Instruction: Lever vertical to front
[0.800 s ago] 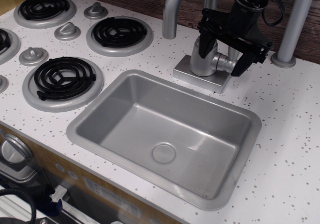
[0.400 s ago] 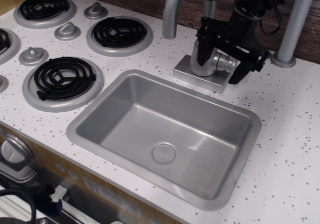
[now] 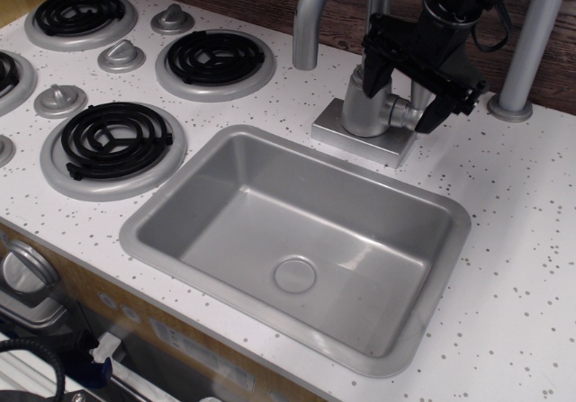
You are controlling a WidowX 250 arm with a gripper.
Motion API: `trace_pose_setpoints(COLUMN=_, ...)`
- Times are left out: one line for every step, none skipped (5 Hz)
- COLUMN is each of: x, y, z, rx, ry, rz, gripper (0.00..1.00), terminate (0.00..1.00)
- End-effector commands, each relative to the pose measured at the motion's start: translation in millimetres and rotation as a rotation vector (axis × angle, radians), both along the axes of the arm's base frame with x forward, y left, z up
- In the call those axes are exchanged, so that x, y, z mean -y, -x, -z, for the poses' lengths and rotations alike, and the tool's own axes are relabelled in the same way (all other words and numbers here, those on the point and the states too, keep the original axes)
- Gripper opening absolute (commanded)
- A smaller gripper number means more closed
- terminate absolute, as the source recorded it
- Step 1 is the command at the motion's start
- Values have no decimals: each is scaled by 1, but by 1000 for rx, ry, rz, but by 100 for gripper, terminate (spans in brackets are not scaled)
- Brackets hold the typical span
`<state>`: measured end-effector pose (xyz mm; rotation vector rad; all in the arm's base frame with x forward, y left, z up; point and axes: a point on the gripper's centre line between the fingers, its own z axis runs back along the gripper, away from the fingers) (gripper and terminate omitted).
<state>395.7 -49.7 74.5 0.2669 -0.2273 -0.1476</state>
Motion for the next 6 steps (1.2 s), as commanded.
trace_pose_setpoints(x=5, y=-23, z=-29, rx=96, ry=-17, rz=77, gripper=100, terminate=0)
trace_pose_setpoints(x=5, y=-31, z=-31, rx=85, ry=-20, rz=97, gripper=100, terminate=0)
trace_pose_setpoints(x=7, y=-35, z=-29, rx=87, ry=-11, rz=104, gripper=100, terminate=0)
trace_pose_setpoints(x=8, y=-36, z=-29, rx=92, ry=-5, rz=98, gripper=0, terminate=0)
trace_pose_setpoints(x=9, y=-31, z=-30, rx=76, ry=-2, rz=73, gripper=0, terminate=0)
trace_pose_setpoints(x=7, y=-20, z=-24, rx=51, ry=21, rz=27, gripper=0, terminate=0)
